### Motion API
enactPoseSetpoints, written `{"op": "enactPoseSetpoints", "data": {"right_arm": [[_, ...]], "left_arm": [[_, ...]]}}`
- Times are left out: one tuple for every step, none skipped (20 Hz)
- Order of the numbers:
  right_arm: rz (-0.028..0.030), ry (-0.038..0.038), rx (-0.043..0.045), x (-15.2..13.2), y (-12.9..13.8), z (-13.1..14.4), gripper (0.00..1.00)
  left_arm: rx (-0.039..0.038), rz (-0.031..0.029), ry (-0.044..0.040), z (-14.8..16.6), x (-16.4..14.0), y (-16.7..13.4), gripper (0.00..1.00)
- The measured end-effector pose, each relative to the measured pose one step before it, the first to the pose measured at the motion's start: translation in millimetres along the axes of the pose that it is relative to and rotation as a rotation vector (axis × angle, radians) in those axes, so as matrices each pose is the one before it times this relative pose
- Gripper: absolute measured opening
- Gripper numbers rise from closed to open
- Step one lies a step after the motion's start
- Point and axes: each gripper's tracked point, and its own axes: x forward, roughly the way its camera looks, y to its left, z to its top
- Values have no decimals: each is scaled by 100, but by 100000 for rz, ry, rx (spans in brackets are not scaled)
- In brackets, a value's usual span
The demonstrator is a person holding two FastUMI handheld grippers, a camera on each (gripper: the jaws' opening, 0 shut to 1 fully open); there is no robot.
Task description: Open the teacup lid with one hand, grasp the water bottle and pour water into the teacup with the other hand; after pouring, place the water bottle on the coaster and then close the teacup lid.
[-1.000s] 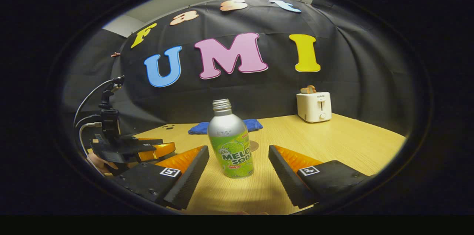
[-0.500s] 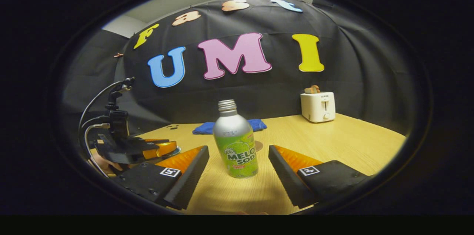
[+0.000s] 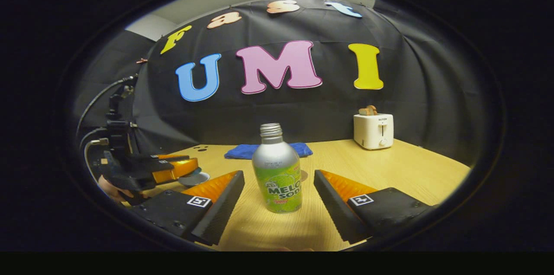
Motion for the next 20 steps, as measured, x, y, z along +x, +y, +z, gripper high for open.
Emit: {"op": "enactPoseSetpoints", "data": {"right_arm": [[-1344,542,-1891,368,-364,-118,100],[-1094,94,-763,196,-319,27,100],[-200,137,9,238,-82,3,100],[1011,313,522,278,262,-53,100],[1954,803,635,229,451,-154,99],[1442,465,669,413,352,-17,99],[55,45,564,465,18,2,99],[-18,368,725,462,0,-34,99],[98,426,483,603,85,-122,99],[-157,708,226,619,84,-221,100],[194,561,-65,578,100,-114,100],[49,510,-866,582,22,-126,100],[-1184,741,-1214,558,-217,-185,100],[-1020,571,-1022,411,-225,-95,100],[-751,236,-715,373,-89,-19,100],[-1069,157,-166,309,-220,16,100],[-405,221,126,253,-20,-76,100],[-97,69,115,244,105,-71,100],[-399,127,-144,203,55,-76,100],[-191,289,-398,152,114,-95,95]], "left_arm": [[624,817,-1604,589,-524,206,29],[230,500,-1279,463,-378,227,29],[137,160,-1033,313,-319,144,29],[219,253,-530,-5,-208,224,29],[-111,617,534,-274,-39,329,29],[-641,295,879,-558,45,311,29],[-1260,226,983,-499,-97,254,29],[-1361,-41,1050,-458,-36,231,29],[-1228,-34,927,-404,-48,141,29],[-947,-84,634,-345,-98,195,29],[-702,31,467,-250,-91,181,29],[-349,-57,671,-303,-74,264,29],[-40,112,479,-325,-67,253,29],[-92,118,397,-165,-39,304,29],[-223,-25,330,-162,-50,303,29],[-292,-9,207,-214,-58,193,29],[-149,-90,50,-81,63,208,29],[32,-9,77,-140,-115,228,29],[54,-161,-81,-10,-79,259,29],[-147,-210,7,-63,-50,197,29]]}}
